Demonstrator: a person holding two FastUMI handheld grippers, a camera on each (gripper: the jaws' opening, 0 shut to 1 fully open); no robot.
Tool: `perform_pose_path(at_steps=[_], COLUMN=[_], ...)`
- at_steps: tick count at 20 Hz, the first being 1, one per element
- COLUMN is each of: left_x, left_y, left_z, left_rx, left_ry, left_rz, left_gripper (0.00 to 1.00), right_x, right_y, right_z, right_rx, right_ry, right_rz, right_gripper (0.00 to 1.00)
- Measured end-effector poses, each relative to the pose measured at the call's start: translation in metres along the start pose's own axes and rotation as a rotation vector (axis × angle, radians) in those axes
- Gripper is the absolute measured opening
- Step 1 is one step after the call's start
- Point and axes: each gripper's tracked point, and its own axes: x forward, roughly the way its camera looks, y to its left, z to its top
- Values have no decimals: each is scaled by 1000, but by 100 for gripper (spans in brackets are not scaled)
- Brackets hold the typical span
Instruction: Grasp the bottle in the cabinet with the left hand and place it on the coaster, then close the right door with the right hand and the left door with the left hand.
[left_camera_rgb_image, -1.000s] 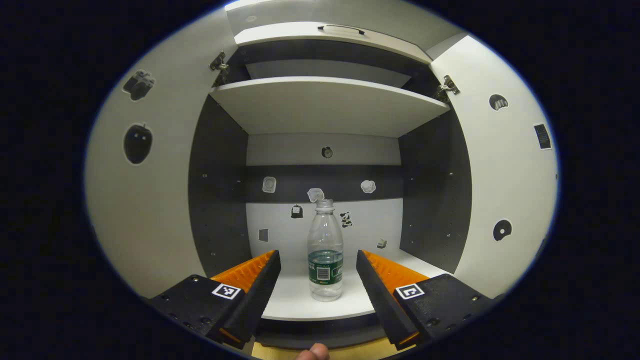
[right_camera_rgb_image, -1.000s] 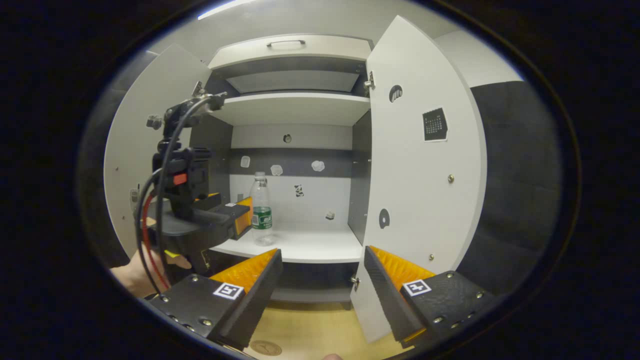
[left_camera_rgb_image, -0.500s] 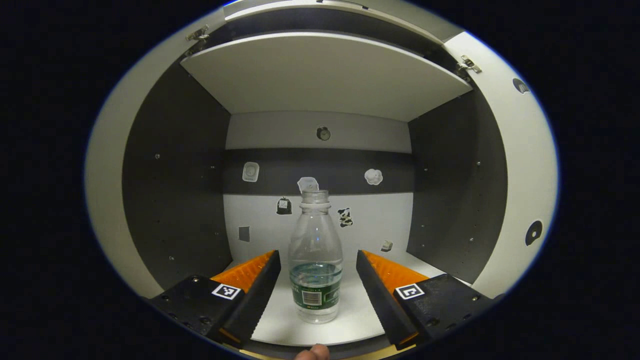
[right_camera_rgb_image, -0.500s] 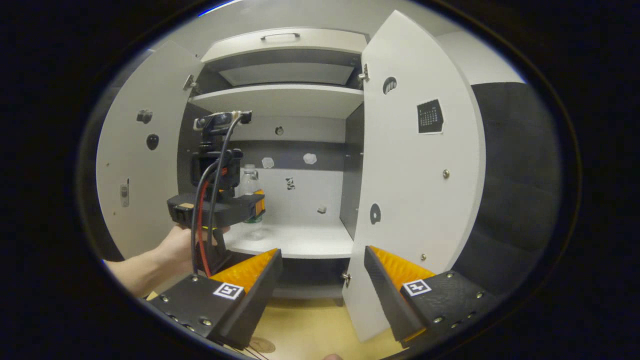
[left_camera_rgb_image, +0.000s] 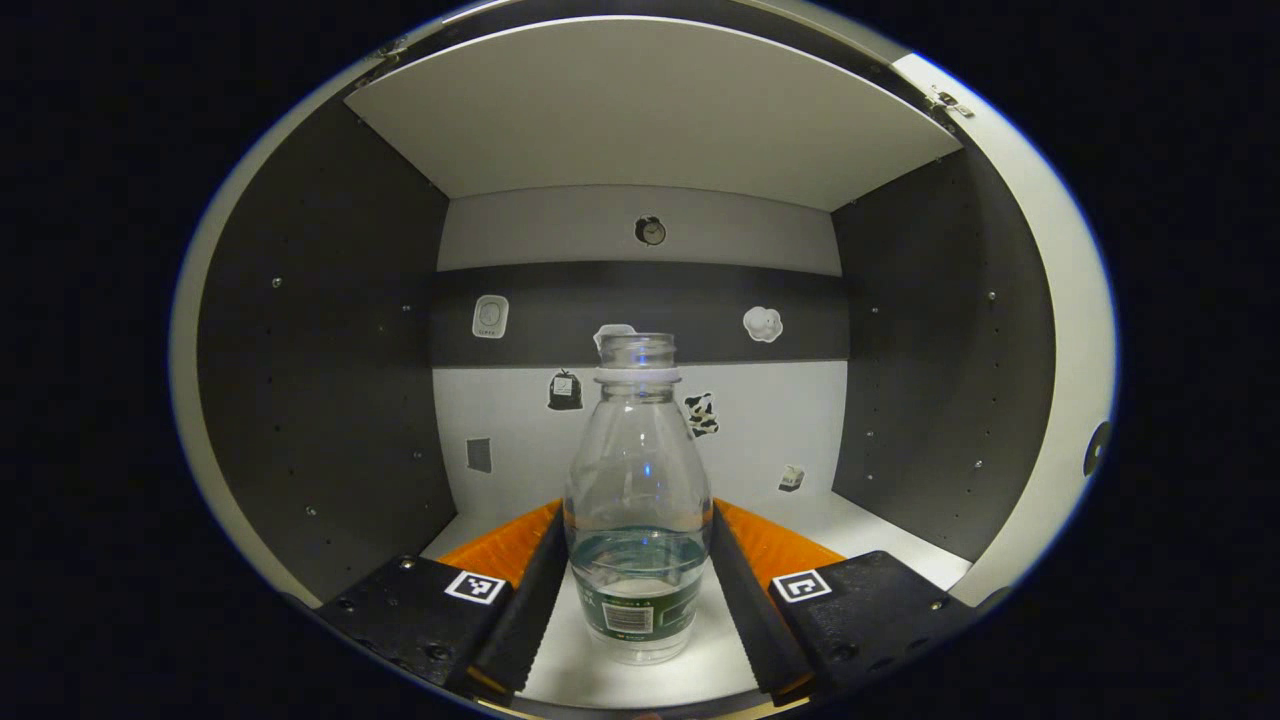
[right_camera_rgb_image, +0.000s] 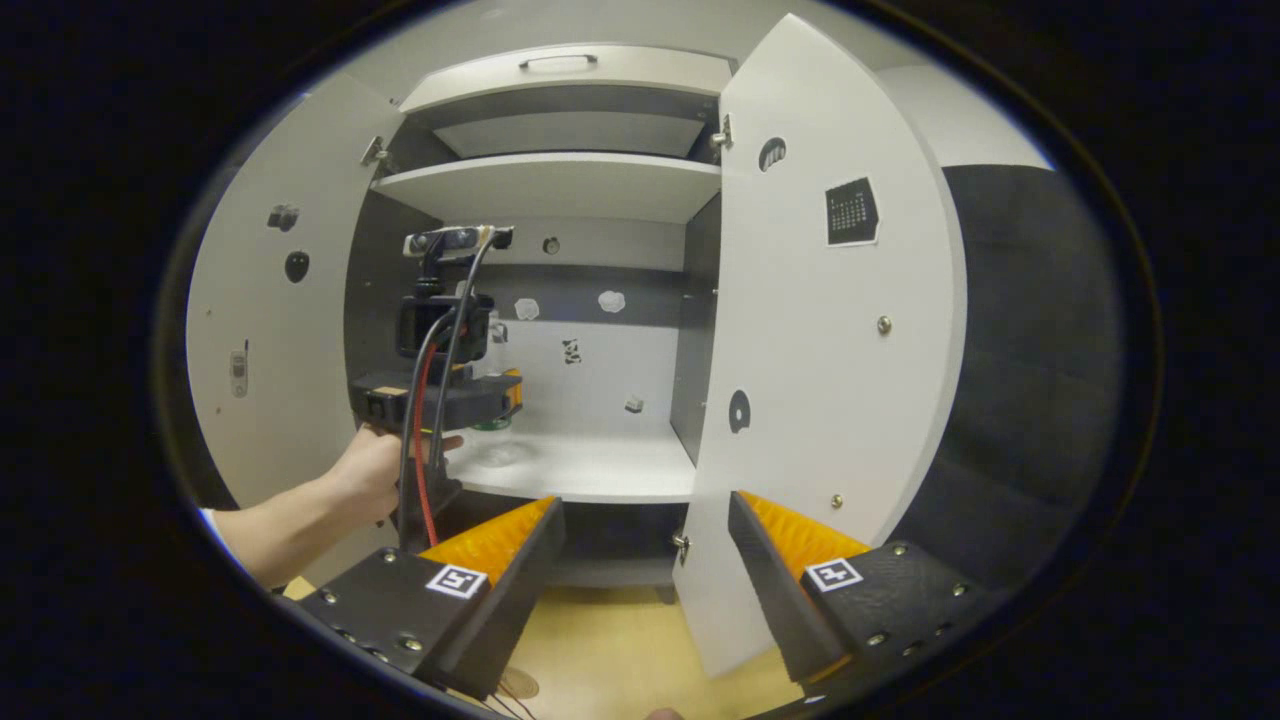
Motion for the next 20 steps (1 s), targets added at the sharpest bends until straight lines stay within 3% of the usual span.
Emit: perform_pose_path(at_steps=[6, 10, 20], left_x=[-82, -142, -261], left_y=[-7, -18, -52], left_z=[7, -14, -186], left_rx=[1, 1, 55], left_ry=[-61, -57, 63], left_rz=[-9, -14, -20], left_gripper=[82, 81, 82], right_x=[-11, -25, -61], right_y=[-5, -14, -56], right_z=[-6, -20, -68], right_rx=[13, 20, 37], right_ry=[-5, 15, 113], right_rz=[21, 28, -7], right_gripper=[100, 100, 100])
